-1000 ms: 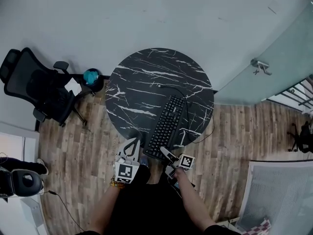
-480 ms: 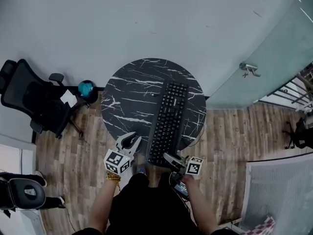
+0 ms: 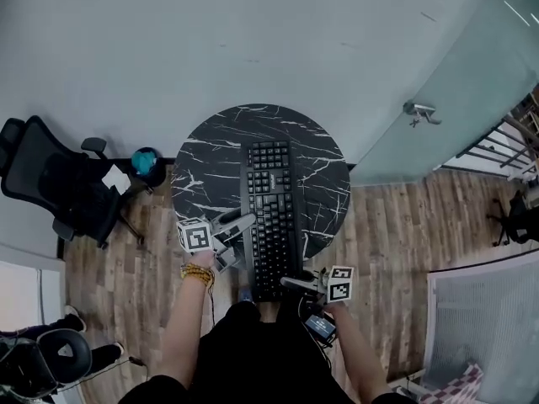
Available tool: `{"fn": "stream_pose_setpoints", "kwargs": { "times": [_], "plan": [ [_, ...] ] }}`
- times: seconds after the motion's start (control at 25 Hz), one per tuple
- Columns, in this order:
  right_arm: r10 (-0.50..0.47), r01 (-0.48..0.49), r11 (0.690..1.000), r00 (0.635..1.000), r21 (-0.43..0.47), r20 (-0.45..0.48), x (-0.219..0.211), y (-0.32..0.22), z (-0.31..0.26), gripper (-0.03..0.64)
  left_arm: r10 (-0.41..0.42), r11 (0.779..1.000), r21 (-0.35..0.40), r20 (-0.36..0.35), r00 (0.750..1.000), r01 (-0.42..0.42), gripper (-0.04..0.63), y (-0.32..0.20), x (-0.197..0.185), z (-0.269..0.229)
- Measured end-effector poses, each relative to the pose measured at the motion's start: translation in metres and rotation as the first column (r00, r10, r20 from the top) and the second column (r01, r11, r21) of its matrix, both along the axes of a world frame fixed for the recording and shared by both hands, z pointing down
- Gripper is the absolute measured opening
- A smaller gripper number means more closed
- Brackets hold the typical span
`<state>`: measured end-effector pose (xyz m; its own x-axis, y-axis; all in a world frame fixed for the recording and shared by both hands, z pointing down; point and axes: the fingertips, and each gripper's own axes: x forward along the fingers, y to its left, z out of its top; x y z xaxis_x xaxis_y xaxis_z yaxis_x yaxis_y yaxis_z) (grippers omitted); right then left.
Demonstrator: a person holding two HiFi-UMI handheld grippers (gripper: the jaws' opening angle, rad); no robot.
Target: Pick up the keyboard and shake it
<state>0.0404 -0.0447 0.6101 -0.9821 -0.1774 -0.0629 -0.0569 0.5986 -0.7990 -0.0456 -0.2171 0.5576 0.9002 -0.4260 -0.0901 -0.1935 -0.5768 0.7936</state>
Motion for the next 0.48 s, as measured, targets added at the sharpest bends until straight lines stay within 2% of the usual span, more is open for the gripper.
{"fn": "stream_pose_setpoints", "kwargs": {
  "times": [0.04,0.08,0.12,0.24,0.36,0.48],
  "plan": [
    [-0.016,0.016,1.000,1.000,0.003,-0.013,-0.001,0.001,0.002,0.101,0.009,1.000,-0.012,0.013,1.000,-0.009,0.247,0.002,0.003,0.004],
    [-0.029,0.029,1.000,0.999,0.003,-0.021,-0.002,0.003,0.003,0.101,0.012,1.000,-0.018,0.027,1.000,-0.012,0.181,0.004,0.004,0.008],
    [-0.038,0.038,0.999,0.999,0.003,-0.021,-0.002,0.004,0.003,0.101,0.011,1.000,-0.022,0.026,1.000,-0.010,0.173,0.006,0.005,0.009],
    [-0.067,0.067,0.997,0.998,0.038,-0.011,-0.006,0.009,-0.003,0.115,-0.005,0.997,-0.072,-0.058,0.998,0.000,0.150,0.009,0.003,0.003],
    [-0.133,0.136,0.985,0.990,0.102,-0.042,-0.018,0.014,-0.008,0.151,-0.019,0.990,-0.138,-0.129,0.991,0.001,0.140,0.011,-0.004,0.004],
    [-0.165,0.165,0.983,0.986,0.087,-0.005,-0.028,0.005,-0.016,0.191,-0.017,0.990,-0.142,-0.191,0.981,-0.010,0.140,0.013,-0.006,-0.002]
  ]
}}
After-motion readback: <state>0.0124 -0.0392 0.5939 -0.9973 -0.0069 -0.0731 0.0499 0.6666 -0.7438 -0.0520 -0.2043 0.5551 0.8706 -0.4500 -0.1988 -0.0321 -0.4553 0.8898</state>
